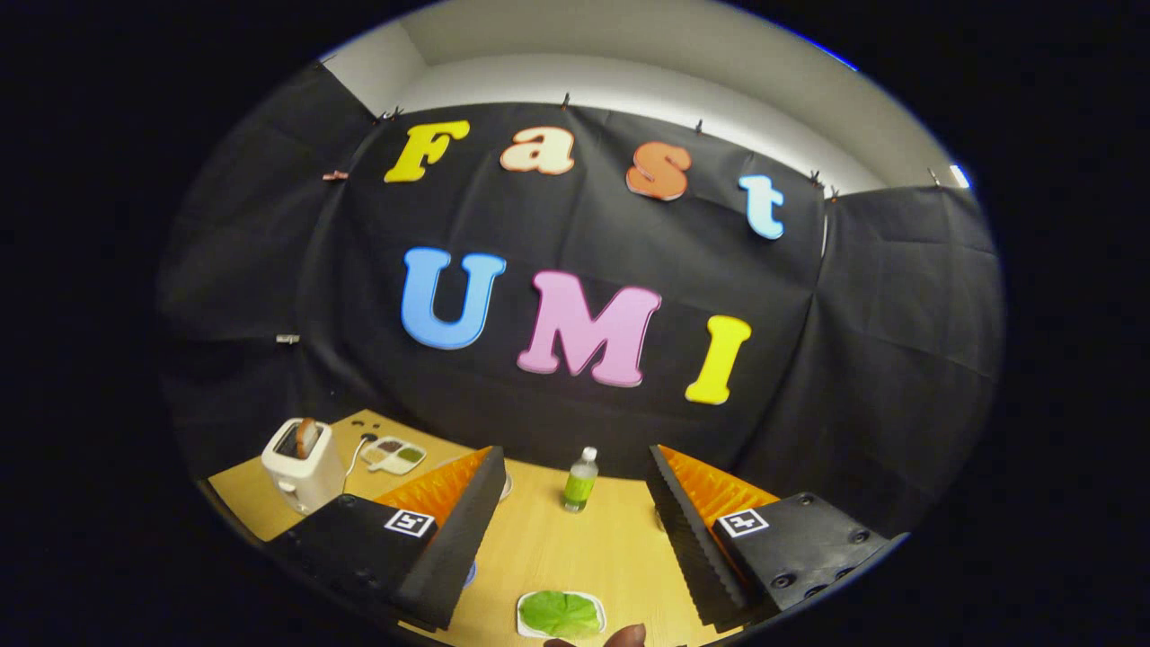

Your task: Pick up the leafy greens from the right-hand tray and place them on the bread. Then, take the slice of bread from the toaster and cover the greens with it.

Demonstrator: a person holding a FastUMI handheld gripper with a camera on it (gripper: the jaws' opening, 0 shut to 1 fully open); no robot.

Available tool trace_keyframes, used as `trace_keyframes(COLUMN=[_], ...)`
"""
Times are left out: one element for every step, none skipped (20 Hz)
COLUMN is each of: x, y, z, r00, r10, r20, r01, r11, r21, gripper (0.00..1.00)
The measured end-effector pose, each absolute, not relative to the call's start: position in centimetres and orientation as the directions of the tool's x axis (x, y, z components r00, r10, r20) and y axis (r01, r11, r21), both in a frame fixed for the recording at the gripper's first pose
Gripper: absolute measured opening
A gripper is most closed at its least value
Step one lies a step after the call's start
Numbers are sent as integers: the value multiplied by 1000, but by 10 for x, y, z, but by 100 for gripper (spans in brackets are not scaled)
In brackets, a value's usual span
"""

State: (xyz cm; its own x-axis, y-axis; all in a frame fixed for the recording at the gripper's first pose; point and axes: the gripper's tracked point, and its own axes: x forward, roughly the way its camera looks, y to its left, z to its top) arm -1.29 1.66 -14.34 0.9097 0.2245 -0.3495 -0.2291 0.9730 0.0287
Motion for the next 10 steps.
trace_keyframes(x=[-18, -22, -27, -32, -37, -41, -46, -49, -53, -58], y=[16, 14, 14, 13, 11, 11, 11, 11, 11, 11], z=[-167, -189, -211, -234, -257, -278, -298, -319, -338, -358], r00=[884, 858, 832, 805, 773, 740, 705, 672, 637, 599], r10=[241, 255, 268, 276, 284, 295, 308, 314, 324, 331], r20=[-401, -447, -486, -524, -567, -604, -639, -670, -699, -729], r01=[-248, -263, -278, -290, -305, -322, -343, -363, -383, -399], r11=[968, 964, 959, 955, 950, 944, 936, 929, 920, 913], r21=[36, 45, 54, 57, 61, 66, 72, 72, 77, 86], gripper=[98, 98, 98, 98, 97, 97, 97, 96, 97, 97])
